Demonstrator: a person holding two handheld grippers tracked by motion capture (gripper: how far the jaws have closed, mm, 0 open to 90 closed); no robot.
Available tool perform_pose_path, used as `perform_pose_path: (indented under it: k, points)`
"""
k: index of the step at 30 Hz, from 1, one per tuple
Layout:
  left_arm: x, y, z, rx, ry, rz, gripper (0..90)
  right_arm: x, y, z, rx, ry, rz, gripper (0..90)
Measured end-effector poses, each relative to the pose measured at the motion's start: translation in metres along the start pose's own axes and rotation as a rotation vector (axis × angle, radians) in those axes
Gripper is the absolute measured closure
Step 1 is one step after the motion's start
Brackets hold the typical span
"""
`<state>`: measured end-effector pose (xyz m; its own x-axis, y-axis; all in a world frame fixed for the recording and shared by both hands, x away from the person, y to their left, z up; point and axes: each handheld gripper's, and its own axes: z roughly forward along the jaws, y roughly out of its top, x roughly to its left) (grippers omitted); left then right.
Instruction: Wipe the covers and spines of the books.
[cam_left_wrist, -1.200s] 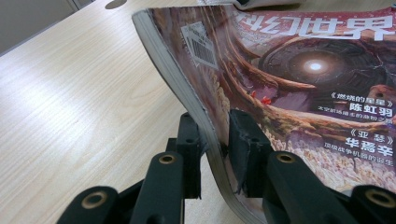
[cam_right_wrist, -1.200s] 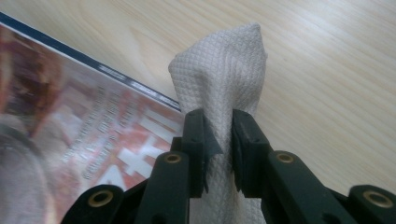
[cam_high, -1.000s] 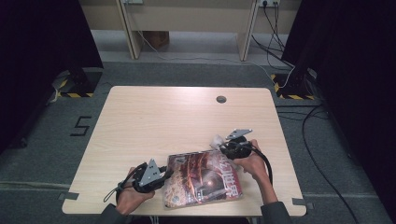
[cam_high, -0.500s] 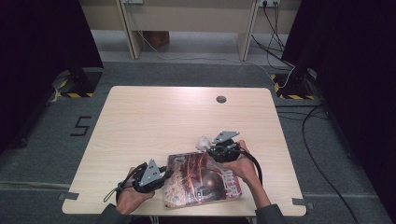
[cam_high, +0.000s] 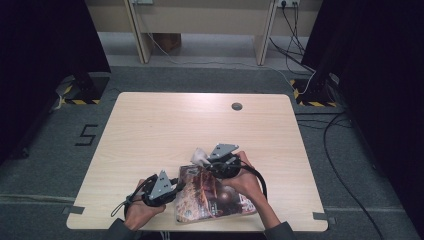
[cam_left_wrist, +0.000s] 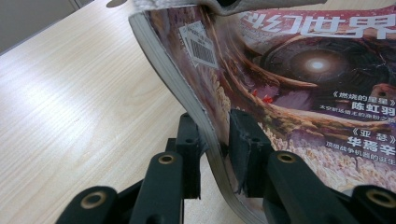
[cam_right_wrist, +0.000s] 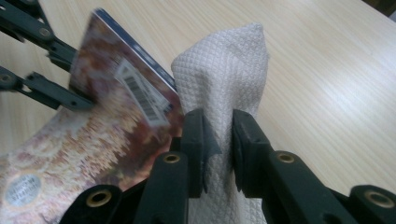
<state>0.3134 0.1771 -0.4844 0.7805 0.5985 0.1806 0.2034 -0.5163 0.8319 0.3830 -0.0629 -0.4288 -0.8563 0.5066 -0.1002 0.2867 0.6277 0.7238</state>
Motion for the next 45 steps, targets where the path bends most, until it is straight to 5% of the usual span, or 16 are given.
perform_pose_path:
  k: [14, 22, 38, 45]
  points:
    - [-0.003, 0.002, 0.000, 0.001, 0.008, 0.023, 74.1, 0.034, 0.025, -0.003, -0.052, 0.037, -0.086, 76.0]
    - [-0.003, 0.002, 0.000, -0.001, 0.009, 0.026, 74.1, 0.042, 0.030, -0.003, -0.061, 0.036, -0.128, 76.0]
    - [-0.004, 0.003, 0.000, 0.006, 0.013, 0.034, 73.8, 0.005, 0.005, -0.003, 0.000, 0.028, -0.045, 75.9]
    - [-0.004, 0.003, 0.000, 0.006, 0.018, 0.036, 73.0, -0.017, -0.012, -0.002, 0.027, 0.023, 0.033, 75.8]
